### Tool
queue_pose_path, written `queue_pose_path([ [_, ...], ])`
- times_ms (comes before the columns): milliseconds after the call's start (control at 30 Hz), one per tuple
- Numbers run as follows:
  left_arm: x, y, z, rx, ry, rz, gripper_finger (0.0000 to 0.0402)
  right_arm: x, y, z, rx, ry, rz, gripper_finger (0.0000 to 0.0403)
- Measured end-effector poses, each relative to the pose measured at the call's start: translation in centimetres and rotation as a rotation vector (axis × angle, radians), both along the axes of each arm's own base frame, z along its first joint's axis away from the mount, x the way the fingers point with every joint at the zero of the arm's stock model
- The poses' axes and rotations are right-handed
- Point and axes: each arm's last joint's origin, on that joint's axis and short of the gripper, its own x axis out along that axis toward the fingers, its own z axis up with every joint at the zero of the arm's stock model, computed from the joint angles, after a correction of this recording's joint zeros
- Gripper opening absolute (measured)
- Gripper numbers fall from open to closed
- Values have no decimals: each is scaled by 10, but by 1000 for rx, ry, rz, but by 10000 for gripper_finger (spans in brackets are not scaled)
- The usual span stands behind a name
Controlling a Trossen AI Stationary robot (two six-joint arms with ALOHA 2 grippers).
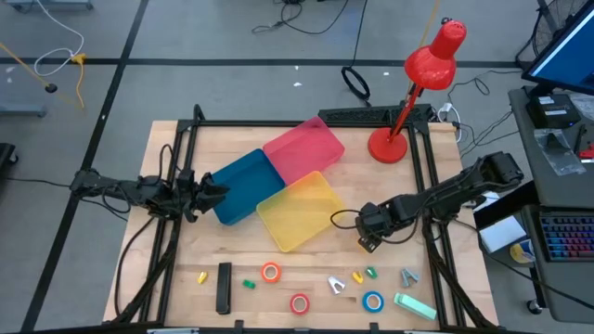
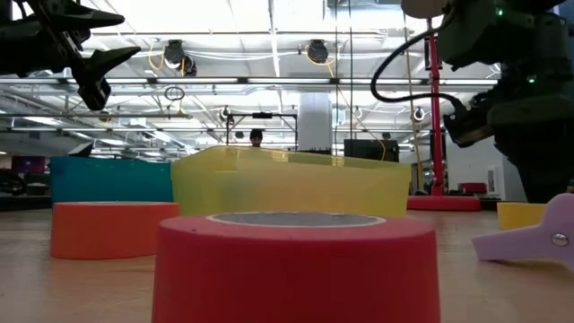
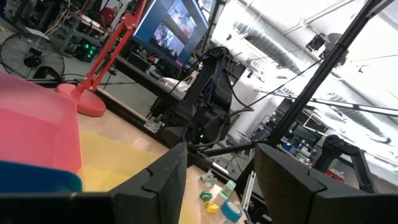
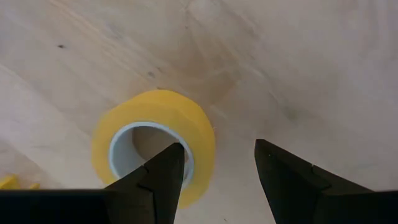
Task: Pick and place Stapler, Stapler remover, tape
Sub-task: Put the yellow tape into the blue bin
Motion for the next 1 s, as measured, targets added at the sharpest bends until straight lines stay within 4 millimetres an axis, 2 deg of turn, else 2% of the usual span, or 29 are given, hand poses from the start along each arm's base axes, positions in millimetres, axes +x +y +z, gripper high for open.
queue_pose_path([
  [200, 0, 0, -1, 2, 5, 0, 186, -5, -1, -10, 22, -31, 34, 192],
  [567, 0, 0, -2, 8, 23, 1, 186, -5, -1, -11, 19, -41, 110, 192],
  [733, 1, 0, -3, 9, 27, 1, 186, -5, -1, -11, 23, -37, 70, 190],
  [867, 1, 0, -3, 8, 27, 1, 186, -6, -1, -11, 22, -31, 30, 172],
  [1000, 1, 0, -3, 7, 27, 1, 186, -7, -2, -11, 6, -25, 9, 131],
])
